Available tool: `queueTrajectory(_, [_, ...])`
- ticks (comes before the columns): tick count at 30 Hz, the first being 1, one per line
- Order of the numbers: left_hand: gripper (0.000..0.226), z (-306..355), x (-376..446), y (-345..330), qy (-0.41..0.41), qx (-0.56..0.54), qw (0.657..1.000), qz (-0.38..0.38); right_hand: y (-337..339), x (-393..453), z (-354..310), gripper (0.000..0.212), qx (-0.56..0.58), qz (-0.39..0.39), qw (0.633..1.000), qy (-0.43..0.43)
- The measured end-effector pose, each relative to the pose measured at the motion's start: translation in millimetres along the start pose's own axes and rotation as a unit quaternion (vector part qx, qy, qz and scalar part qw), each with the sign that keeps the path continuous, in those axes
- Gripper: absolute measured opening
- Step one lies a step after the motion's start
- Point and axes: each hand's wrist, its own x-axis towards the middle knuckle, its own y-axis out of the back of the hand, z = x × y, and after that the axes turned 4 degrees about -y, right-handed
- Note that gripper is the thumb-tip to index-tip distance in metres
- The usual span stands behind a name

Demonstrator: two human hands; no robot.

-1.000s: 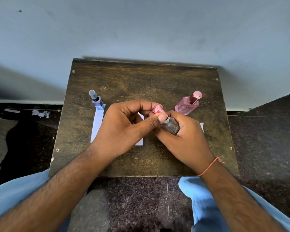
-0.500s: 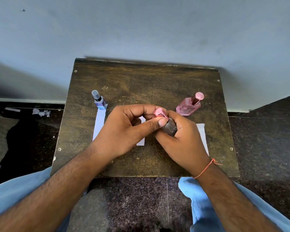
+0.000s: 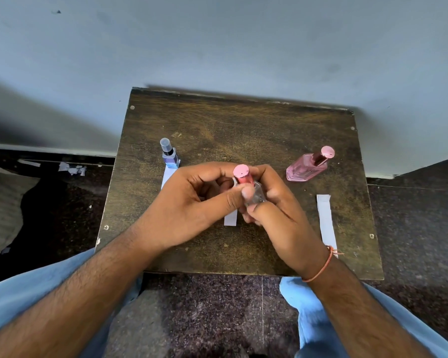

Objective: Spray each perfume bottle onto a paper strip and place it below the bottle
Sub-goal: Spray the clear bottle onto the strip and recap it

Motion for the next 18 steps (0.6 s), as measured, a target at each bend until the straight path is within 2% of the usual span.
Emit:
queueTrajectory(3, [0.029,-8,-3,6,0.01,0.021,1.0,-0.004,-2,4,-1,0.027,0.036,0.002,0.999,-0.002])
queueTrajectory(7, [0.054,-7,-7,10,0.059,0.024,0.998,0.015,-3,8,-2,0.02,0.071,0.028,0.997,0.021])
queueTrajectory(10, [0.039,-7,-9,13,0.113,0.075,0.99,0.026,-2,11,-5,0.019,0.08,0.055,0.994,0.056])
queueTrajectory(14, [0.012,-12,-13,17,0.13,0.243,0.96,0.042,-5,16,-7,0.026,0.069,0.097,0.991,0.065])
queueTrajectory(18, [0.019,-12,-18,23,0.115,0.355,0.928,0.004,-3,21,-1,0.03,0.025,0.138,0.988,0.061])
